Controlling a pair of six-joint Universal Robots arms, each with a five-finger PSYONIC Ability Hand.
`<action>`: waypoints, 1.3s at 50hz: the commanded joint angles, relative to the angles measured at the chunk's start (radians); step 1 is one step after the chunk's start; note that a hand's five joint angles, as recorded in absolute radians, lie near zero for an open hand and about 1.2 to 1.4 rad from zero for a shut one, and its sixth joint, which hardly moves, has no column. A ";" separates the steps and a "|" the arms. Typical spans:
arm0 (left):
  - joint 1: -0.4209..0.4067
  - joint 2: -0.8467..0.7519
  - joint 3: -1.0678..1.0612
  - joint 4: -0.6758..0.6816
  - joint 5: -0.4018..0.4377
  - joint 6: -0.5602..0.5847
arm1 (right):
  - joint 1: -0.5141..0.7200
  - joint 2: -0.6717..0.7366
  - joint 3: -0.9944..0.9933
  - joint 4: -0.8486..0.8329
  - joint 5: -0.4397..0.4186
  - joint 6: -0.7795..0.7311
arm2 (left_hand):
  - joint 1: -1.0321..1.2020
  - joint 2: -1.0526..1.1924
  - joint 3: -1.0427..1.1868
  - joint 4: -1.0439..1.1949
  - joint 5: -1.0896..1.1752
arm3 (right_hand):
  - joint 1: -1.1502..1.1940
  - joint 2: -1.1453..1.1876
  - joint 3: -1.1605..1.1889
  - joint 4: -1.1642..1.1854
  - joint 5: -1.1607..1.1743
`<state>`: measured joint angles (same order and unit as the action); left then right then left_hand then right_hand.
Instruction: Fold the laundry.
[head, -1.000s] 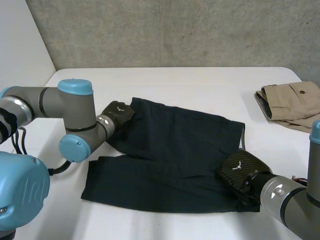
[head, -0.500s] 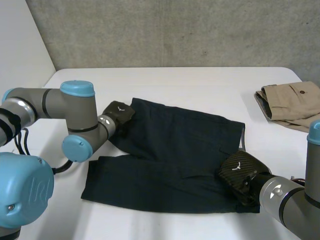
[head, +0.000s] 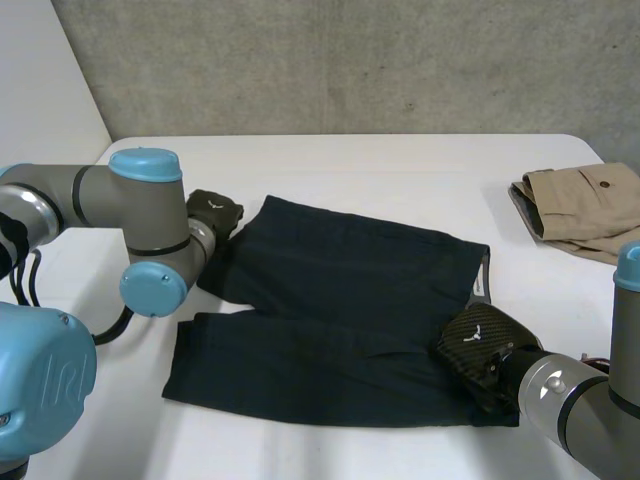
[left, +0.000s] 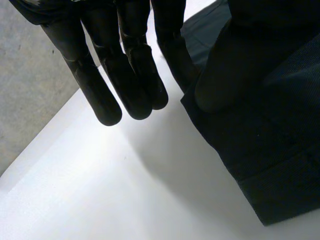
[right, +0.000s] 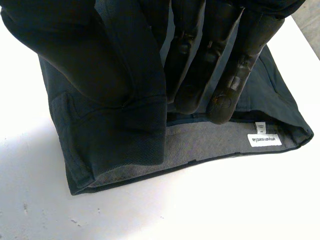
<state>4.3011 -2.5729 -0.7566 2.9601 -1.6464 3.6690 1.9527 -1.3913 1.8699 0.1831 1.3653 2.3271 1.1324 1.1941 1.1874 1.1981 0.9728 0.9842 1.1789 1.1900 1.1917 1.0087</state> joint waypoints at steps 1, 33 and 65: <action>0.000 0.000 -0.012 -0.003 -0.053 0.002 | 0.000 0.000 0.000 -0.001 0.000 0.000 | 0.264 0.202 0.209 0.198 0.249 | 0.412 0.217 0.206 0.205 0.213; -0.020 0.580 -0.863 0.054 0.191 -0.027 | -0.006 -0.002 0.000 -0.004 -0.002 0.002 | -0.493 -0.555 -0.548 -0.559 -0.508 | 0.412 0.217 0.206 0.205 0.213; -0.139 0.096 -0.052 0.267 -0.038 -0.023 | 0.008 0.349 -0.449 -0.372 0.201 0.009 | 0.264 0.202 0.209 0.198 0.249 | 0.412 0.217 0.206 0.205 0.213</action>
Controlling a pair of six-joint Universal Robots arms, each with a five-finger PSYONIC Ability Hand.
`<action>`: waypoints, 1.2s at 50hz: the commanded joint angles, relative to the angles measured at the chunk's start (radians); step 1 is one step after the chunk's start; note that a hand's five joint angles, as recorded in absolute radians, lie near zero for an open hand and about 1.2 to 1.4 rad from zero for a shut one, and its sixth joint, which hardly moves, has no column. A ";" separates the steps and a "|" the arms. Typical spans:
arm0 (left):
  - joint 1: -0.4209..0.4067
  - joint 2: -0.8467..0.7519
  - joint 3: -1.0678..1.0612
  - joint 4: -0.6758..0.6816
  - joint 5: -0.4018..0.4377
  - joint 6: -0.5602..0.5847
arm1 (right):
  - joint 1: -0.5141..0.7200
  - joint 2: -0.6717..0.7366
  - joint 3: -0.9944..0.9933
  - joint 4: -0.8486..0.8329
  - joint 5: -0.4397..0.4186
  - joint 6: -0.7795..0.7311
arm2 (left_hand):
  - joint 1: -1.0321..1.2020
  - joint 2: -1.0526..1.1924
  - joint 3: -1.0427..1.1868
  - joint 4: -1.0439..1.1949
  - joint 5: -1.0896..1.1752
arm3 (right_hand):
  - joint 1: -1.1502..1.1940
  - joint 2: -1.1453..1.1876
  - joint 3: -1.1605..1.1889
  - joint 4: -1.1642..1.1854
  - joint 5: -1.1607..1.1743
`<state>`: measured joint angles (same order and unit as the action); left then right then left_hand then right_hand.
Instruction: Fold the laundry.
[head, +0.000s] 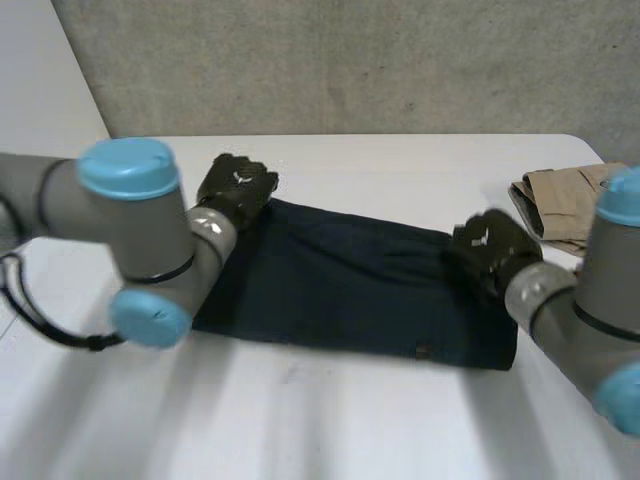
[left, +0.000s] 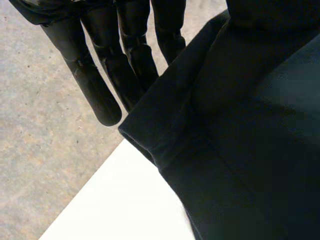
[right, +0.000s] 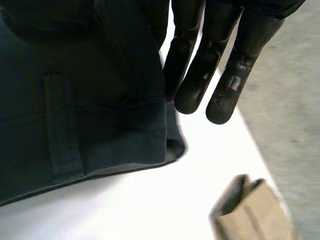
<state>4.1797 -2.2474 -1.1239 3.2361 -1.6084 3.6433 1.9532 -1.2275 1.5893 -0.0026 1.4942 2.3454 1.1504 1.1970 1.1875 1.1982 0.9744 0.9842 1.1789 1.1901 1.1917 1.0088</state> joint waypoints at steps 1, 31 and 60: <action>-0.018 -0.254 0.349 -0.007 -0.082 0.001 | 0.006 0.212 -0.195 -0.203 0.078 -0.009 | 0.246 0.199 0.209 0.198 0.247 | 0.412 0.217 0.206 0.205 0.213; -0.061 -0.043 0.049 0.002 -0.125 -0.078 | -0.014 0.126 -0.165 0.104 0.051 0.309 | -0.976 -1.022 -1.013 -1.024 -0.974 | -0.810 -1.004 -1.016 -1.017 -1.009; -0.036 0.144 -0.257 0.142 -0.074 -0.088 | -0.250 0.004 0.023 -0.071 -0.011 0.151 | -0.954 -1.001 -0.992 -1.002 -0.953 | 0.412 0.217 0.206 0.205 0.213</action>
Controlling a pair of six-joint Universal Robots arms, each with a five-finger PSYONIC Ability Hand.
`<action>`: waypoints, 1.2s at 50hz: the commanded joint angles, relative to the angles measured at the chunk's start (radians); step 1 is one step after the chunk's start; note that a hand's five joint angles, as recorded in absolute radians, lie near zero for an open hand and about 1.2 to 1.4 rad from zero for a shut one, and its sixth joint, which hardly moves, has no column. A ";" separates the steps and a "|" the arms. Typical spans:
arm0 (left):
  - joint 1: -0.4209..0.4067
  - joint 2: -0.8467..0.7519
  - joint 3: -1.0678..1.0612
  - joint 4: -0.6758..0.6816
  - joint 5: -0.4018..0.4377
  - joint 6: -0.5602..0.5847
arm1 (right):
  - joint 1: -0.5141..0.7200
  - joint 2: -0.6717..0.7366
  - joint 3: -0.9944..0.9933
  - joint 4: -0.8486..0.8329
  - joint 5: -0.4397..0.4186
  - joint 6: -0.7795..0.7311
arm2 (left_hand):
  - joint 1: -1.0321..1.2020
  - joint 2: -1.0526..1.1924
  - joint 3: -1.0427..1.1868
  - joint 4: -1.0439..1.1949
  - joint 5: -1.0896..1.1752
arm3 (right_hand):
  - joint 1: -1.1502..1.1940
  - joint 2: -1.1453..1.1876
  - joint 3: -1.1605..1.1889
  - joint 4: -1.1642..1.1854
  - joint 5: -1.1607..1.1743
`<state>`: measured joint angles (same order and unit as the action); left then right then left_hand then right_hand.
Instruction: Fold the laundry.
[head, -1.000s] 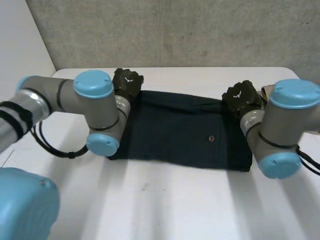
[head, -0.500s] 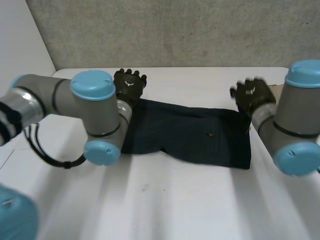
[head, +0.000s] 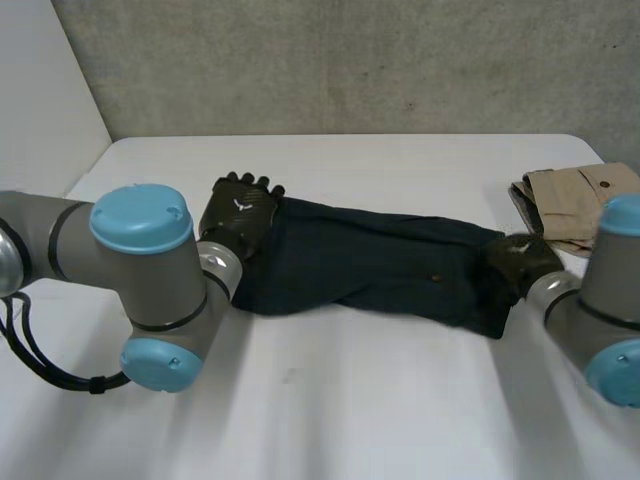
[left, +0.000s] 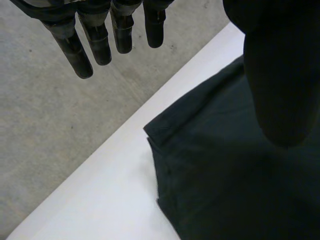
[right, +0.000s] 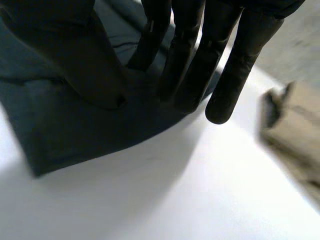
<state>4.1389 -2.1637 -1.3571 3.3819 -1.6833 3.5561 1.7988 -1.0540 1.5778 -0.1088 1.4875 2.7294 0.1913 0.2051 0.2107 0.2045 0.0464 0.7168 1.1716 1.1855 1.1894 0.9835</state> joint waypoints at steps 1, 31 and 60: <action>0.004 0.070 -0.030 -0.004 0.002 0.000 | -0.113 -0.184 0.030 0.058 -0.001 -0.328 | 0.005 -0.009 -0.015 -0.009 -0.025 | 0.680 0.225 0.211 0.207 0.238; 0.041 0.143 -0.142 0.004 0.008 -0.036 | -0.119 -0.121 0.079 0.097 -0.159 0.161 | 0.002 -0.012 -0.018 -0.012 -0.028 | -0.341 -0.796 -0.810 -0.814 -0.782; 0.046 0.130 -0.143 0.005 0.007 -0.036 | -0.119 0.026 0.076 -0.040 -0.162 0.171 | 0.002 -0.012 -0.018 -0.012 -0.028 | 0.058 -0.397 -0.411 -0.415 -0.384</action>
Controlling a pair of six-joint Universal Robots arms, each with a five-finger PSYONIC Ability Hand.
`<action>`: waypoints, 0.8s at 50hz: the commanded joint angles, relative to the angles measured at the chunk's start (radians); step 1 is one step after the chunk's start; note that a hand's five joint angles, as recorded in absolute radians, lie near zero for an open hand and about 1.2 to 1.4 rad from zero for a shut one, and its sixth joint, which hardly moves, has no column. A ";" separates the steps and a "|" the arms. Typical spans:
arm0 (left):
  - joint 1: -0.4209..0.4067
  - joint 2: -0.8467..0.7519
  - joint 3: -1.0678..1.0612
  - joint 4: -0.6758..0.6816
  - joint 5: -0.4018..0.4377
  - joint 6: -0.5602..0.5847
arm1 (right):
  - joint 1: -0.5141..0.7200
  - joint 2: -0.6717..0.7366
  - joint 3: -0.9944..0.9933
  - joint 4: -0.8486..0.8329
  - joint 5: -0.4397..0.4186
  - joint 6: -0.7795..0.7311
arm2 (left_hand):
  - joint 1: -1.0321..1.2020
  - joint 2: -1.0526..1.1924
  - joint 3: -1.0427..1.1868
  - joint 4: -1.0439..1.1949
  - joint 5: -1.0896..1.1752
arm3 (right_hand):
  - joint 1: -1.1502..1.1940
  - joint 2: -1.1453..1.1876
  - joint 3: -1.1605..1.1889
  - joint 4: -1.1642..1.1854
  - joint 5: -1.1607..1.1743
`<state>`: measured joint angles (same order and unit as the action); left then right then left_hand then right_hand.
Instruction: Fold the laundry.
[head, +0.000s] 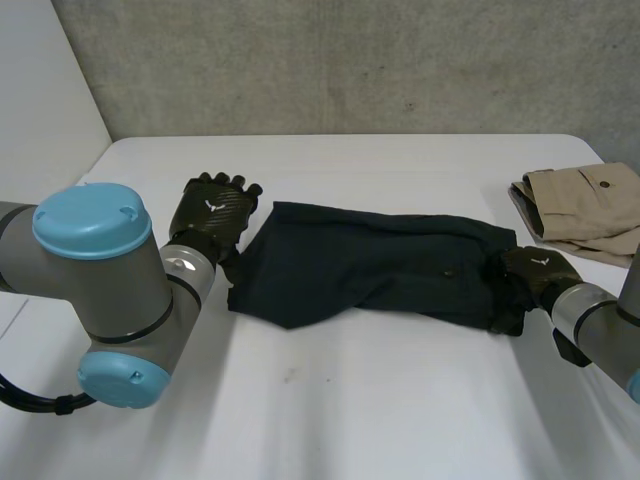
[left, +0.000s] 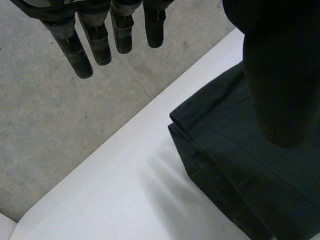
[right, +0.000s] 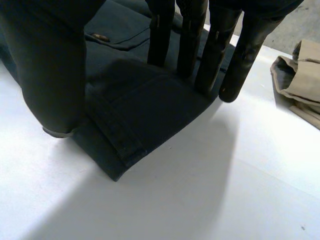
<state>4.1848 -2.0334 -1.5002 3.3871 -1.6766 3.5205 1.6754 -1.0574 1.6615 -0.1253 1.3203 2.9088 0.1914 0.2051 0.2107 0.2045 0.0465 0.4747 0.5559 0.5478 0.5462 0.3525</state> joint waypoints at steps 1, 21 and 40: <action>0.000 -0.001 0.000 0.000 0.000 0.000 | 0.004 0.039 -0.011 -0.031 0.005 -0.010 | 0.002 -0.012 -0.018 -0.012 -0.028 | 0.402 0.321 0.329 0.330 0.350; -0.003 0.018 -0.017 0.006 -0.003 0.000 | -0.134 -0.173 0.037 0.055 0.011 -0.362 | 0.005 -0.009 -0.015 -0.009 -0.025 | 0.922 0.840 0.848 0.850 0.869; -0.002 0.036 0.018 0.006 -0.006 0.000 | 0.352 -0.052 -0.344 0.142 -0.009 -0.793 | -0.010 -0.024 -0.029 -0.023 -0.040 | 0.922 0.840 0.848 0.850 0.869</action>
<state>4.1845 -1.9987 -1.5081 3.3931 -1.6800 3.5205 1.8080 -1.1961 1.4334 0.0262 1.3985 2.1520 0.1913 0.2051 0.2107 0.2045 0.0467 0.7554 1.1781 1.1737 1.1913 0.9476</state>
